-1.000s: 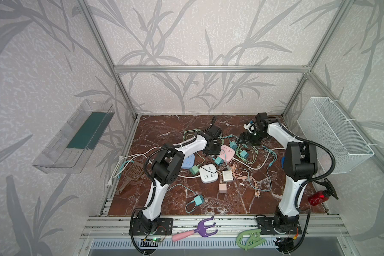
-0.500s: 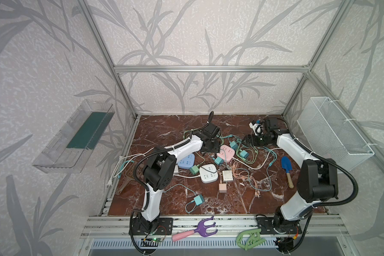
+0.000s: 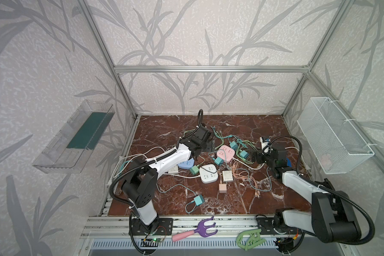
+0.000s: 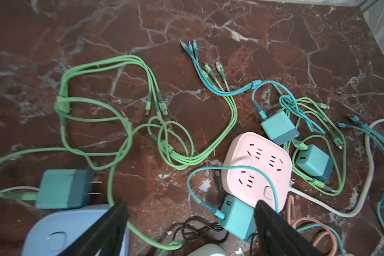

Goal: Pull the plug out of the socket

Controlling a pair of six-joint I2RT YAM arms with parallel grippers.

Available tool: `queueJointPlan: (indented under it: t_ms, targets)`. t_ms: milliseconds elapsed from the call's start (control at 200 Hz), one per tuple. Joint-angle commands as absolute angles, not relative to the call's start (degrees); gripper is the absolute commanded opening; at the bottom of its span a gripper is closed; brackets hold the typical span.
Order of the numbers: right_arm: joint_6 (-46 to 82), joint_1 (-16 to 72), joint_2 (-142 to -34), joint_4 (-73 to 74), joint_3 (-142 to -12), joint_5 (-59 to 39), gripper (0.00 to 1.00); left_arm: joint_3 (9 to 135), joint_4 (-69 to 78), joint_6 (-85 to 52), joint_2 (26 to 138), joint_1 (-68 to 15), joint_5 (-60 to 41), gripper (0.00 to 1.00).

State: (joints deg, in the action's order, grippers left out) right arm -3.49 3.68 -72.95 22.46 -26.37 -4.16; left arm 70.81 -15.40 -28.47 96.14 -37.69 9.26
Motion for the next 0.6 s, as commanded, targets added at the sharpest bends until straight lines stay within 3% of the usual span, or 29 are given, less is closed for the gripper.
queueJointPlan:
  t_ms: [0, 190, 480, 595]
  targets:
    - [-3.9, 3.4, -74.3, 38.6, -24.8, -0.9, 0.99, 66.9, -9.9, -28.1, 91.3, -37.7, 16.8, 0.96]
    - [-2.3, 3.4, -78.4, 42.0, -22.8, -0.5, 0.99, 61.3, -10.6, -26.2, 84.3, -37.5, 25.8, 0.99]
    - [-2.5, 3.5, -92.7, 70.4, -15.3, -0.7, 0.99, 50.9, -11.2, -20.8, 71.3, -34.3, 42.2, 0.99]
    - [-2.4, 3.5, -90.8, 65.3, -16.4, 0.1, 0.99, 46.7, -11.8, -18.9, 66.4, -29.5, 44.6, 0.99]
